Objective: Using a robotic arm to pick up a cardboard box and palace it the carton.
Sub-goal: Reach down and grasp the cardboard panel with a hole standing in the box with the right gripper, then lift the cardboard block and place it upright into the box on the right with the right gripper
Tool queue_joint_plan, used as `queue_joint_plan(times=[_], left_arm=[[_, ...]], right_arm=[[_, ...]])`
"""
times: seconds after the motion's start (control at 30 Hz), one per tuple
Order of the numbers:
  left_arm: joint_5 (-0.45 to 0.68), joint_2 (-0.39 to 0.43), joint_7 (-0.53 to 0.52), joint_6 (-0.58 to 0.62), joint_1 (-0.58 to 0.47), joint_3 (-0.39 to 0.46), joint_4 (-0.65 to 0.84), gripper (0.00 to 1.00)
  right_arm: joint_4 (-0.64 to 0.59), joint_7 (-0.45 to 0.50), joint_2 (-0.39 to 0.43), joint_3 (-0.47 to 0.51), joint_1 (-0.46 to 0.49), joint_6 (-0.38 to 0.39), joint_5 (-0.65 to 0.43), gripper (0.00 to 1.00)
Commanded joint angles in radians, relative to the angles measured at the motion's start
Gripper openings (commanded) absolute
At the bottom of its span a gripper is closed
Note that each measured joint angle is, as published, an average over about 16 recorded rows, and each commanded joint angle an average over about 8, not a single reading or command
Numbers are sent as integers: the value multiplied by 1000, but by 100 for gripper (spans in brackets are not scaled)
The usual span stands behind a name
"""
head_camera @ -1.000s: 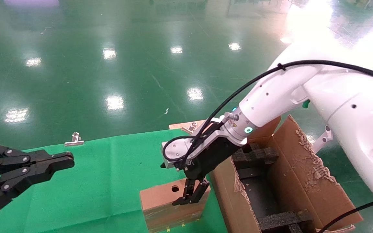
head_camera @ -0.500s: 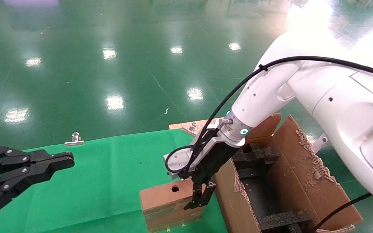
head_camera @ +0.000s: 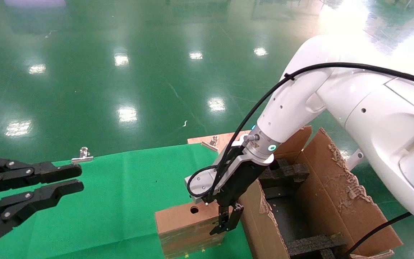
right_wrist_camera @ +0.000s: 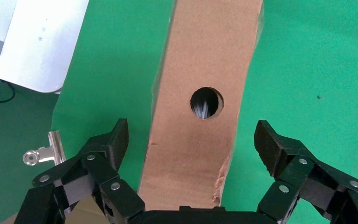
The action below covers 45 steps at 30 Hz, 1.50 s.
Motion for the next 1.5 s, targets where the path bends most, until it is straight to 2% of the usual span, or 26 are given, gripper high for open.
queue_joint_plan(times=[0.03, 1.13, 1.3, 1.5], left_arm=[[0, 0, 0, 0, 0, 0, 0, 100], [0, 0, 0, 0, 0, 0, 0, 100], [0, 0, 0, 0, 0, 0, 0, 100], [0, 0, 0, 0, 0, 0, 0, 100]], right_arm=[[1, 1, 1, 3, 0, 0, -1, 0], [6, 9, 9, 13, -3, 8, 6, 0], [-1, 19, 29, 17, 25, 6, 45, 0], [-18, 27, 65, 14, 102, -4, 111, 0]])
